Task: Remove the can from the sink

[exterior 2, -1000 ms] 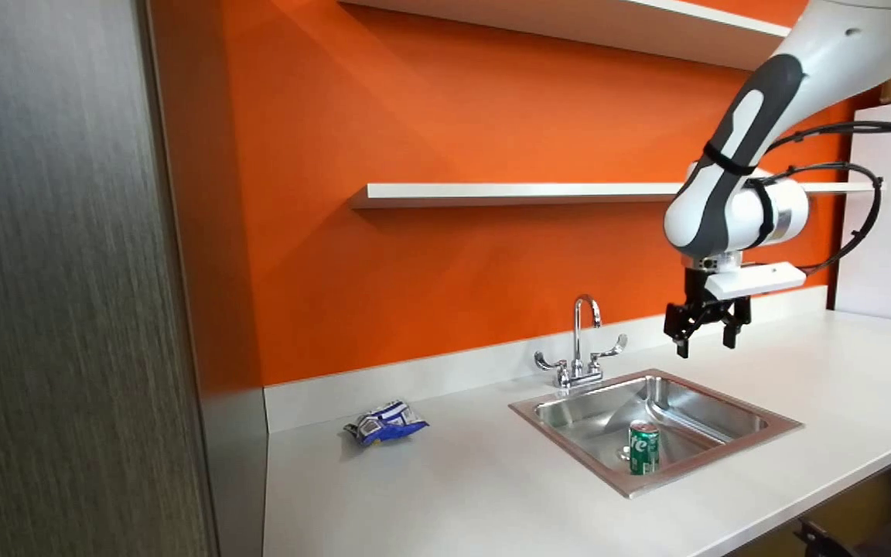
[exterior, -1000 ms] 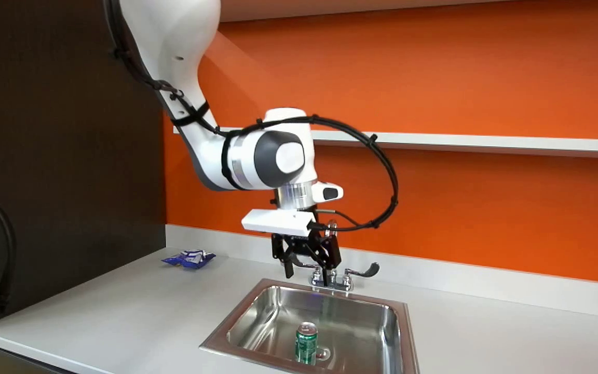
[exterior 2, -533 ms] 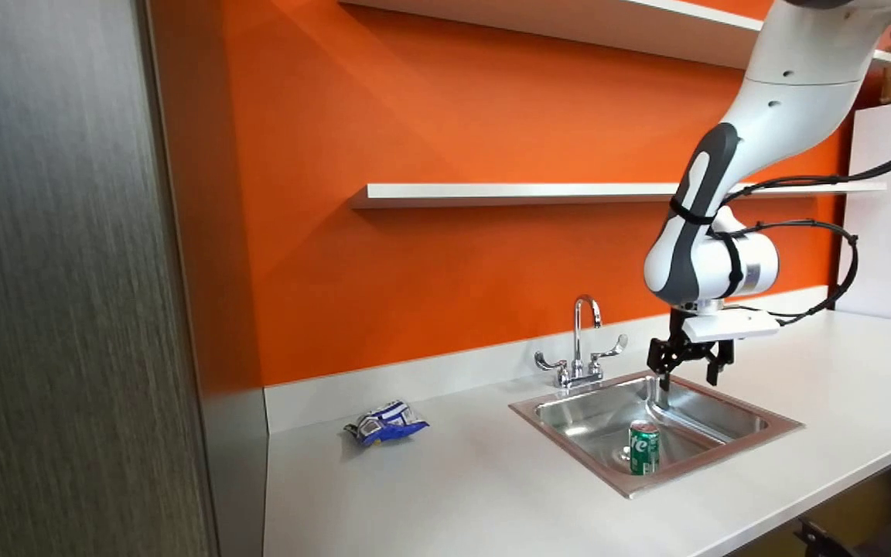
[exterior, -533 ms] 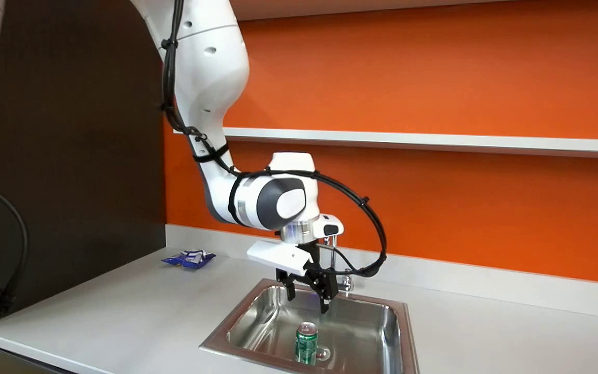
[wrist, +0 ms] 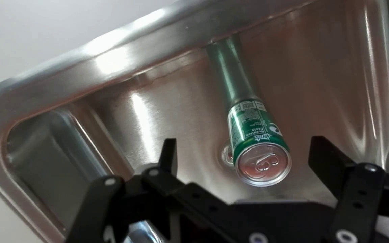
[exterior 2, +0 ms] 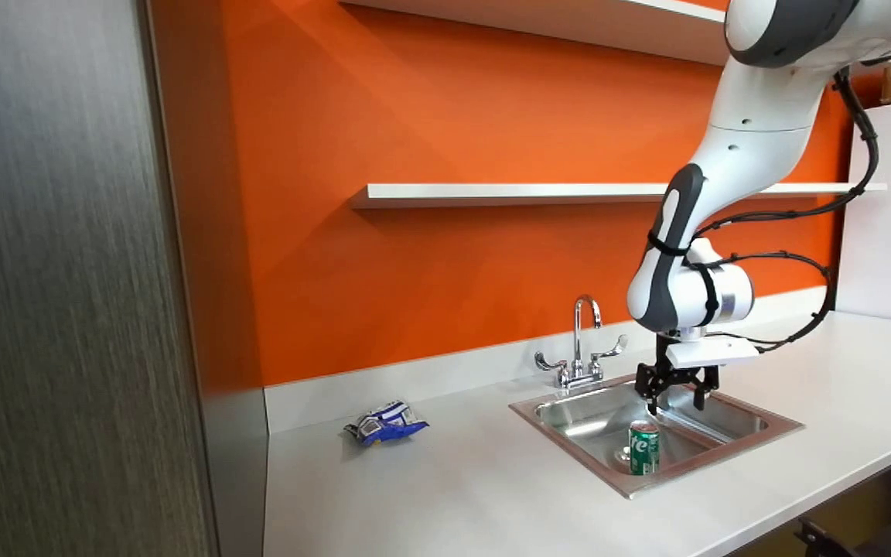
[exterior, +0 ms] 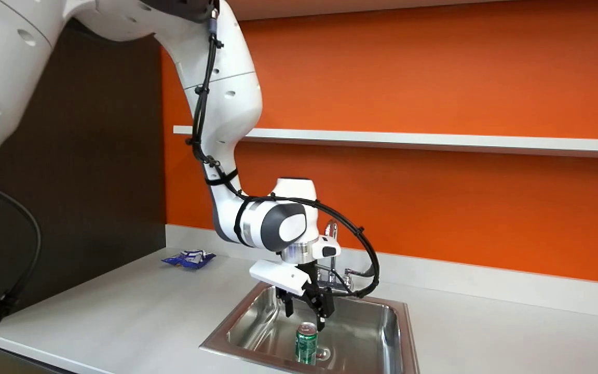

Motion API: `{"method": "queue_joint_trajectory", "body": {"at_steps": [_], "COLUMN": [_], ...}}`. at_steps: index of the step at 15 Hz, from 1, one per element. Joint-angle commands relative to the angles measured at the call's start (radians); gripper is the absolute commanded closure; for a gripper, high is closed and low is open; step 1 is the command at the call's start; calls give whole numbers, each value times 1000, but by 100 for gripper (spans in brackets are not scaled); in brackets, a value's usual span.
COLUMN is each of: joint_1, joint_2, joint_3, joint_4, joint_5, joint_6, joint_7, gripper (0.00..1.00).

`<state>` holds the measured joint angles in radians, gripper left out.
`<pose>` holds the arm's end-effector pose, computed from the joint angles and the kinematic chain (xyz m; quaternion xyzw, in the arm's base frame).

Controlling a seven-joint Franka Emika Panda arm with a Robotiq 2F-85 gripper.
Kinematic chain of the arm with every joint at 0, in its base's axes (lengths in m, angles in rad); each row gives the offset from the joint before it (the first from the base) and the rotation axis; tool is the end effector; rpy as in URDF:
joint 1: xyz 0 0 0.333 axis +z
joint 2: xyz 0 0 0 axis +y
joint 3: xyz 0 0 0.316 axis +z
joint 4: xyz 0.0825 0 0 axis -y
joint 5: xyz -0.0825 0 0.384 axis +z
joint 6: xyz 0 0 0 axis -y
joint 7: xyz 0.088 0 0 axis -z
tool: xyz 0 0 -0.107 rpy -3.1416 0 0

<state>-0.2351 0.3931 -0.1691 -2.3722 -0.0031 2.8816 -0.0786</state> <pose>0.4728 -0.2062 0.1733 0.9860 -0.1521 0.0513 0.0459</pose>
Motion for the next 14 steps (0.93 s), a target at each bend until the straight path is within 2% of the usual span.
{"method": "queue_joint_trajectory", "body": {"at_steps": [1,14], "joint_1": [-10,29], "joint_2": [69,226], "joint_3": [24,24], "joint_4": [65,226], "joint_5": [19,4], "joint_6": [2,-30], "joint_7": [-4,24], "gripper": [0,0]}}
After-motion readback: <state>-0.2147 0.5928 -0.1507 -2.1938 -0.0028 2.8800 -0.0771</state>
